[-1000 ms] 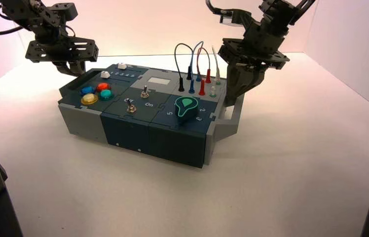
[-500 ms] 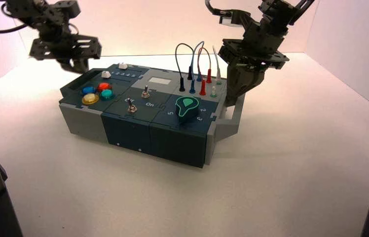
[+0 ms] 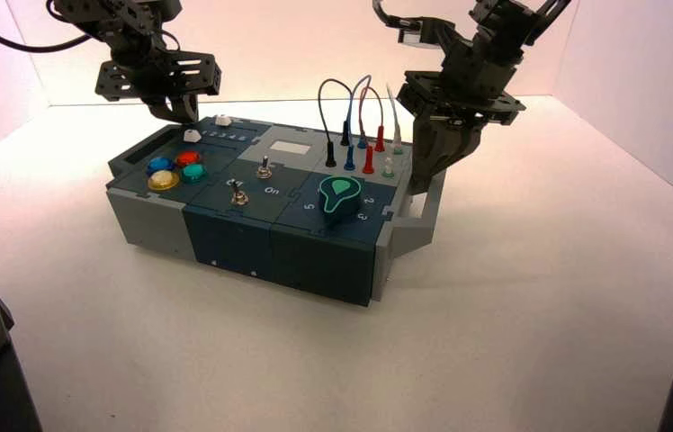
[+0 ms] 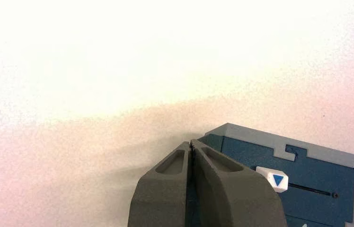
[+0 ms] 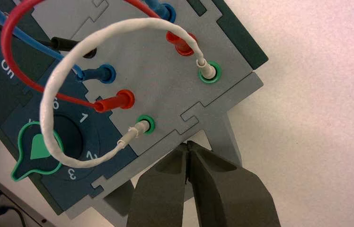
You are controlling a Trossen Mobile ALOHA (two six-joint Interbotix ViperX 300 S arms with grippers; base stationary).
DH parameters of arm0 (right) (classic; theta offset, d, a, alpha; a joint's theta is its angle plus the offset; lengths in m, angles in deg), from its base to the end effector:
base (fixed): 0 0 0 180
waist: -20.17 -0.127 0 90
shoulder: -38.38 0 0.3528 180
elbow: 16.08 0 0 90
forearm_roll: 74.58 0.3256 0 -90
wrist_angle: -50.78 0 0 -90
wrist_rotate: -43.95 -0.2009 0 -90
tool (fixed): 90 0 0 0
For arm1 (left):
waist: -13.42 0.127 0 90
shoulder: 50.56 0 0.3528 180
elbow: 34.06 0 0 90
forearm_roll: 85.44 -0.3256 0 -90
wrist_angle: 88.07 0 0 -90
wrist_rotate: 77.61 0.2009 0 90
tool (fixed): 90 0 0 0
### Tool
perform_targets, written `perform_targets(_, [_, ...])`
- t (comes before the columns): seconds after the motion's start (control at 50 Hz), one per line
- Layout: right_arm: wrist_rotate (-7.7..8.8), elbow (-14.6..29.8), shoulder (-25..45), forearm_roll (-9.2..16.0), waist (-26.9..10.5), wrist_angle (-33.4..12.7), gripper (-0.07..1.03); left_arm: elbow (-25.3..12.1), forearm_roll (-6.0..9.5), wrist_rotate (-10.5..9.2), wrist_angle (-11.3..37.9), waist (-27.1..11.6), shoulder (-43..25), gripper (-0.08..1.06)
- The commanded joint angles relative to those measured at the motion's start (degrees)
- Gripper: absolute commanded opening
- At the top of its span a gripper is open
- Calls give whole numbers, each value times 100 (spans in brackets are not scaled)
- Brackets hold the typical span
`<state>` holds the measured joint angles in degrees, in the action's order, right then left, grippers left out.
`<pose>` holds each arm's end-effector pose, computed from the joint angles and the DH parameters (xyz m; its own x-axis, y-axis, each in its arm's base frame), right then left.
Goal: Move the box to the right.
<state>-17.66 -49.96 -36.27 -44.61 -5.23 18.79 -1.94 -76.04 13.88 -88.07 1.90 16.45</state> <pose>0.2911 0.1971 0.0314 0.0728 0.3275 -0.9420 -0.5002 0.8291 0.2496 0.4301 -0.0877 0.0199 0.5605 -0.1142 -0.8203 0.0872 0.9931 -0.0787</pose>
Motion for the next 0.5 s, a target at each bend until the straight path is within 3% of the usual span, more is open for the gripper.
perform_targets(0.02, [18,62,-88,-18,-9,9,-2,53,-18,18,18,-26,149,-3])
perform_targets(0.5, [-35,53,-114,-176,88,70,-2,70,-26,70,26,-9,448,-3])
